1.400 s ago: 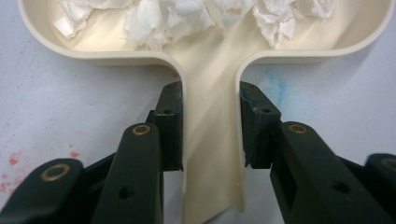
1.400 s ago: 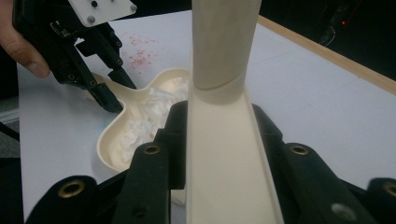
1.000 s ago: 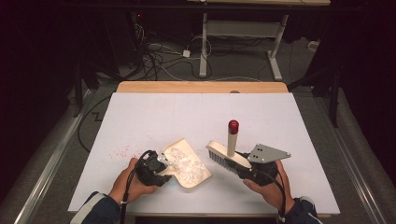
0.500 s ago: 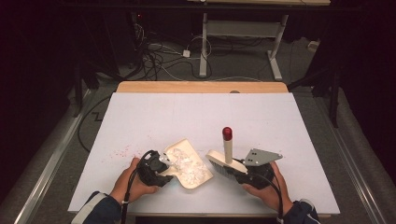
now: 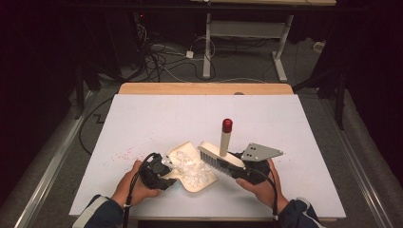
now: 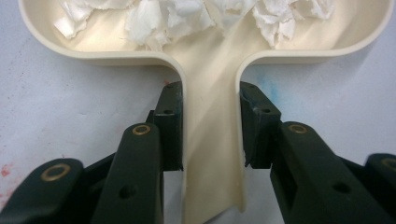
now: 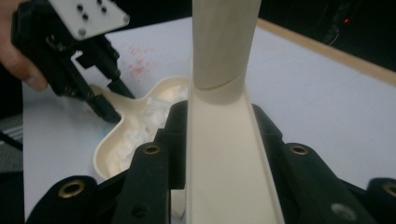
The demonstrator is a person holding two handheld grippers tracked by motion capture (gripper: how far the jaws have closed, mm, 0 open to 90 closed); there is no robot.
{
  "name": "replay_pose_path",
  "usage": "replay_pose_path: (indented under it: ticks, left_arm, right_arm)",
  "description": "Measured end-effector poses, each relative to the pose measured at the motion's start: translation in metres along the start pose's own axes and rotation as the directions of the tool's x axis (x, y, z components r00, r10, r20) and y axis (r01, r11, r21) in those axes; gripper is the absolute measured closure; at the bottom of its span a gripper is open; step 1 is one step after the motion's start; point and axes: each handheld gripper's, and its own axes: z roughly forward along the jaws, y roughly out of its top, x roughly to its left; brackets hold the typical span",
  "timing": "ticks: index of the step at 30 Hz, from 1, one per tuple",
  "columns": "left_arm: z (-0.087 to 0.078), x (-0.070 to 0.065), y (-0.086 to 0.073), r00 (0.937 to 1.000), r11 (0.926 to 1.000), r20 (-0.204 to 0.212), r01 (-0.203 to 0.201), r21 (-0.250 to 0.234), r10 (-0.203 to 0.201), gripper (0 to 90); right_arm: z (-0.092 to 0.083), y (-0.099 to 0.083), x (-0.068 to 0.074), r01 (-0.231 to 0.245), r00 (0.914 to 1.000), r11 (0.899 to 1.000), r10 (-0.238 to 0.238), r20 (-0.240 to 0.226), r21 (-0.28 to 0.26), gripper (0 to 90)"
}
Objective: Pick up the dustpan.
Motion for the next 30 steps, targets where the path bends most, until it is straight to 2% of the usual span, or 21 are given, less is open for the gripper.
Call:
replay_pose_path:
  ticks: [2,5,12,14,16,22,24,26,28,30]
  left_arm:
    - [-0.003,0.001,-0.001,1.0,1.0,0.003,0.006,-0.007,-0.006,63.6]
    - [-0.009,0.003,-0.003,0.9999,0.9997,0.005,0.015,-0.017,-0.015,63.5]
    - [-0.017,0.003,-0.011,0.9995,0.9994,0.016,0.028,-0.019,-0.027,63.5]
    - [-0.015,0.003,-0.011,0.9995,0.9995,0.015,0.029,-0.011,-0.029,63.5]
    - [-0.013,0.003,-0.011,0.9994,0.9995,0.017,0.03,-0.006,-0.03,63.5]
    - [-0.01,0.003,-0.01,0.9992,0.9994,0.021,0.035,-0.003,-0.035,63.5]
    - [-0.009,0.003,-0.01,0.9992,0.9994,0.019,0.034,0.001,-0.034,63.5]
    - [-0.008,0.003,-0.01,0.9992,0.9994,0.02,0.036,0.002,-0.036,63.5]
    - [-0.007,0.003,-0.01,0.9989,0.9991,0.022,0.043,-0.004,-0.043,63.6]
    - [-0.007,0.004,-0.01,0.9988,0.999,0.022,0.044,-0.007,-0.044,63.6]
  right_arm:
    - [-0.003,0.002,-0.003,-0.002,0.9999,1.0,0.002,0.012,-0.009,67.3]
    - [0.0,-0.001,-0.007,-0.003,0.9993,1.0,0.003,0.038,0.007,67.3]
    - [0.012,-0.014,-0.008,0.039,0.9903,0.996,-0.049,0.13,0.081,67.3]
    - [0.017,-0.018,-0.008,0.018,0.9907,0.994,-0.032,0.133,0.106,67.4]
    - [0.022,-0.021,-0.006,0.011,0.992,0.994,-0.025,0.123,0.11,67.4]
    - [0.036,-0.018,0.011,-0.009,0.9993,0.996,0.005,0.038,0.09,67.3]
    - [0.042,-0.015,0.018,0.001,1.0,0.996,-0.001,-0.004,0.088,67.3]
    - [0.046,-0.011,0.026,0.019,0.9997,0.996,-0.017,-0.017,0.082,67.3]
    - [0.047,-0.007,0.03,0.009,0.9988,0.998,-0.006,-0.05,0.069,67.4]
    - [0.047,-0.003,0.035,0.022,0.9986,0.997,-0.019,-0.048,0.067,67.4]
